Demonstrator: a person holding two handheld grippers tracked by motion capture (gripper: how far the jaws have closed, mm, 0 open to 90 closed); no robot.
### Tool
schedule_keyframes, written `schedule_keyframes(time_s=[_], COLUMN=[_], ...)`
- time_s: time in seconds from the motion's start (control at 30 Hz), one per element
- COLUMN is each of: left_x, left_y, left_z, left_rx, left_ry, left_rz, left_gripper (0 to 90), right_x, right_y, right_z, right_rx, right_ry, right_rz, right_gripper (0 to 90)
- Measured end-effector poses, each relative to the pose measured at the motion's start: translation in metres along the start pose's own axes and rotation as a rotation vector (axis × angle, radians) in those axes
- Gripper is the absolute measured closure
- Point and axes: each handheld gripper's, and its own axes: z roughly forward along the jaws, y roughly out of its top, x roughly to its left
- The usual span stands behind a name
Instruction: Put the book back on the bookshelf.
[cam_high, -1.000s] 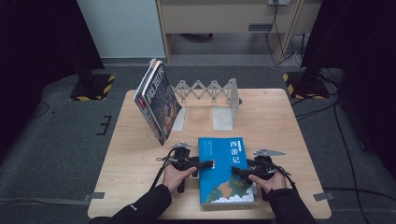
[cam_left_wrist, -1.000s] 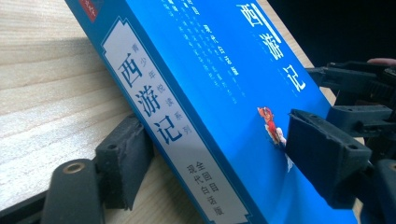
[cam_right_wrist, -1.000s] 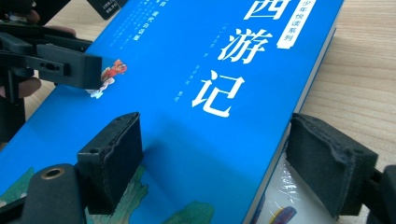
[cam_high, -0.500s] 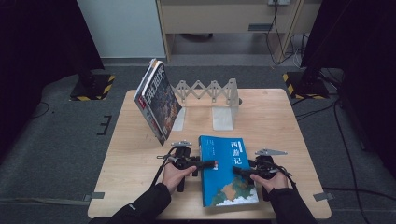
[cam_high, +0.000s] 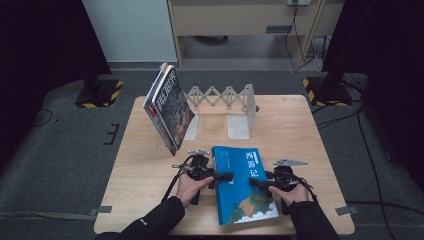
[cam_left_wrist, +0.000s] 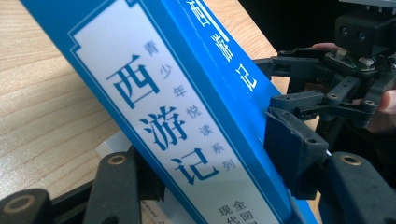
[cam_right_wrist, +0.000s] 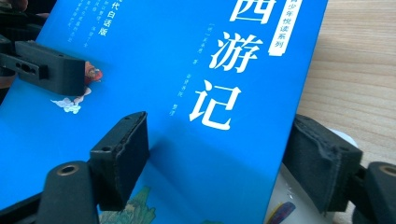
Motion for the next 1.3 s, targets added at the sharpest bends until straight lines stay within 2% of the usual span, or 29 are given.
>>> schedule_keyframes(time_s=[0.37,0.57,0.73,0.9,1.2,1.3], left_x=[0.004,0.000,-0.005,-0.010,-0.014,-0.016], left_y=[0.000,0.000,0.003,0.008,0.013,0.014], left_z=[0.002,0.000,-0.004,-0.008,-0.013,-0.014], left_rx=[0.026,0.013,0.006,0.011,-0.003,-0.017], left_ry=[-0.010,-0.005,-0.006,0.008,0.003,-0.003], left_rz=[-0.037,-0.016,-0.014,0.016,0.013,0.011], left_gripper=[44.4,46.9,49.1,50.5,53.6,54.8], right_x=[0.002,0.001,0.000,-0.001,-0.003,-0.004], right_y=[0.001,0.002,0.001,0.001,0.002,0.003], right_z=[0.001,0.000,0.000,0.002,0.003,0.004], right_rx=[-0.007,-0.002,-0.012,-0.030,-0.046,-0.049], right_ry=[0.005,0.021,0.039,0.060,0.080,0.102], right_rz=[-0.020,-0.009,0.002,0.006,0.026,0.041], right_gripper=[30.7,30.3,28.8,25.8,19.4,20.3])
